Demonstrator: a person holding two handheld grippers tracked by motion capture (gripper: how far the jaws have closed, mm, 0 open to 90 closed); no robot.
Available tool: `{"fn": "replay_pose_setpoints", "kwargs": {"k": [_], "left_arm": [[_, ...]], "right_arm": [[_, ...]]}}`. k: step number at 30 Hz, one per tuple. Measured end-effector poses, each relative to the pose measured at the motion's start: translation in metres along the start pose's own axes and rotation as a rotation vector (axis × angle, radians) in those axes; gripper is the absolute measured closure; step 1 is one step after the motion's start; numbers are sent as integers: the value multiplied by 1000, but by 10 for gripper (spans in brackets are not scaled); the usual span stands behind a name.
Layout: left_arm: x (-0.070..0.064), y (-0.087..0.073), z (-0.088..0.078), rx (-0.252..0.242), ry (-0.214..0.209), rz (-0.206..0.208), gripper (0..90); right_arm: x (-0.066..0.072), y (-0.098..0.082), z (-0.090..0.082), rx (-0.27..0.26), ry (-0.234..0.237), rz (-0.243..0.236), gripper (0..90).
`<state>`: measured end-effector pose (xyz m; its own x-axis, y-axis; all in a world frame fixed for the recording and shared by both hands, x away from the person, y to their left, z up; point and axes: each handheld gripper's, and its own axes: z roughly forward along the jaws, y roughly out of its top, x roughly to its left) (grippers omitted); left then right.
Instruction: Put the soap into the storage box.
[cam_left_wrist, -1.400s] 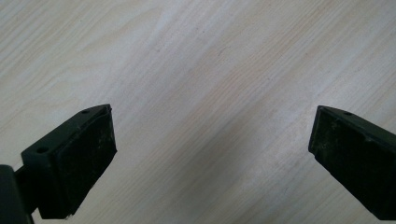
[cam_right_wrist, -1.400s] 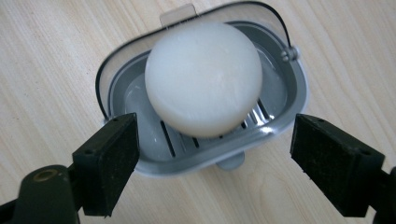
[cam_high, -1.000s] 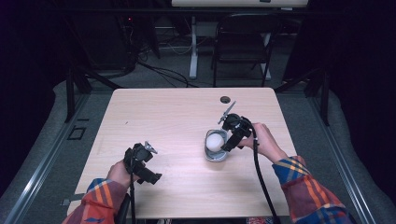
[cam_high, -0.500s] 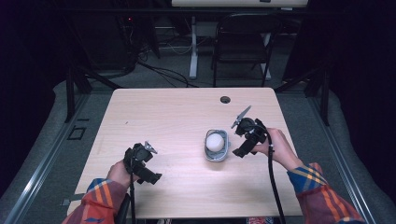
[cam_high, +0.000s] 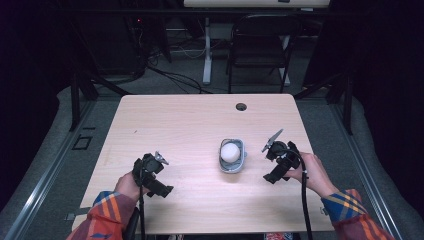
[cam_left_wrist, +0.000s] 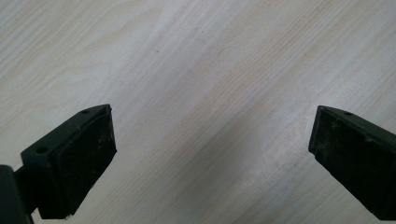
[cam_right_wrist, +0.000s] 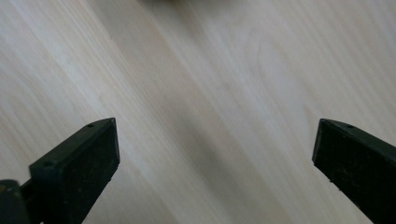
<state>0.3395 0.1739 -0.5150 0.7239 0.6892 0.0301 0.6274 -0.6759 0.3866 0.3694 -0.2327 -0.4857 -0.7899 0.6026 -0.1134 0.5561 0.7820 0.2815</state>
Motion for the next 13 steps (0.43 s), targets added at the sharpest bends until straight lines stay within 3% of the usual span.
{"fn": "replay_pose_setpoints", "kwargs": {"k": [2, 7, 11, 13], "left_arm": [[0, 0, 0, 0, -1, 0, 6], [0, 0, 0, -3, 1, 0, 6], [0, 0, 0, 0, -2, 1, 6], [0, 0, 0, 1, -10, 4, 3]], "right_arm": [[2, -8, 6, 6, 10, 22, 0], [4, -25, 14, 69, -9, 20, 0], [5, -37, 23, 73, 1, 48, 1], [6, -39, 25, 134, -8, 17, 1]]}}
